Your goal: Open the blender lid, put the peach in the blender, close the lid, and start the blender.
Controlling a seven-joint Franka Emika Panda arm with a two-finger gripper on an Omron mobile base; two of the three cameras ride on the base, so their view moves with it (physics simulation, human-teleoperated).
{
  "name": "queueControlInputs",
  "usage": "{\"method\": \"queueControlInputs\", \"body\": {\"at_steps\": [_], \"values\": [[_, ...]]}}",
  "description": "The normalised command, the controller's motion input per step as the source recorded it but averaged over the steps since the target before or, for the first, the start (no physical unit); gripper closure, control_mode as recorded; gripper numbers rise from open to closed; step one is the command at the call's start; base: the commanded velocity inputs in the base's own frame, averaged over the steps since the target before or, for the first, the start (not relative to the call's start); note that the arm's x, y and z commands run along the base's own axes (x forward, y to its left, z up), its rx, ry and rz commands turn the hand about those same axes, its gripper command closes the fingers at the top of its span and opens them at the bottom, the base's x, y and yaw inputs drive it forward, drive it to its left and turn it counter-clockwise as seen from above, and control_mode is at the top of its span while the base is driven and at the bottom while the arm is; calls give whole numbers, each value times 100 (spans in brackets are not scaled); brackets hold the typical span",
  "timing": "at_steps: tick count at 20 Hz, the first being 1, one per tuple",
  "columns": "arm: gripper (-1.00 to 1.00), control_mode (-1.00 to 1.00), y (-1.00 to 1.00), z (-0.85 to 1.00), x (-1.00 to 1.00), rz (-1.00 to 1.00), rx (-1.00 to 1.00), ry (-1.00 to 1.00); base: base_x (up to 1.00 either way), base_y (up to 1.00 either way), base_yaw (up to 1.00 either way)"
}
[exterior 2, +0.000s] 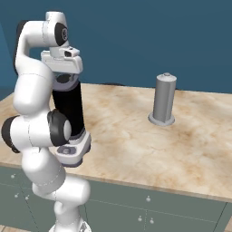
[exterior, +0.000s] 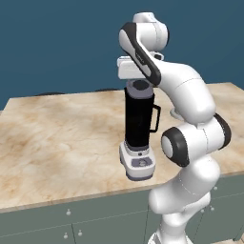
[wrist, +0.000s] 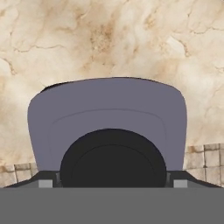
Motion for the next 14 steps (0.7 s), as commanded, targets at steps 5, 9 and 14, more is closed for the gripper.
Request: {"method": "queueControlInputs", "body": {"at_steps": [5, 9, 14], "values": [[100, -100, -3, 7, 0, -1, 0, -2, 0, 0, 0], [100, -100, -3, 1, 6, 0, 0, 2, 0, 0, 0], [100, -100, -3, -6, 15, 0, 0, 10, 0, 0, 0]]}}
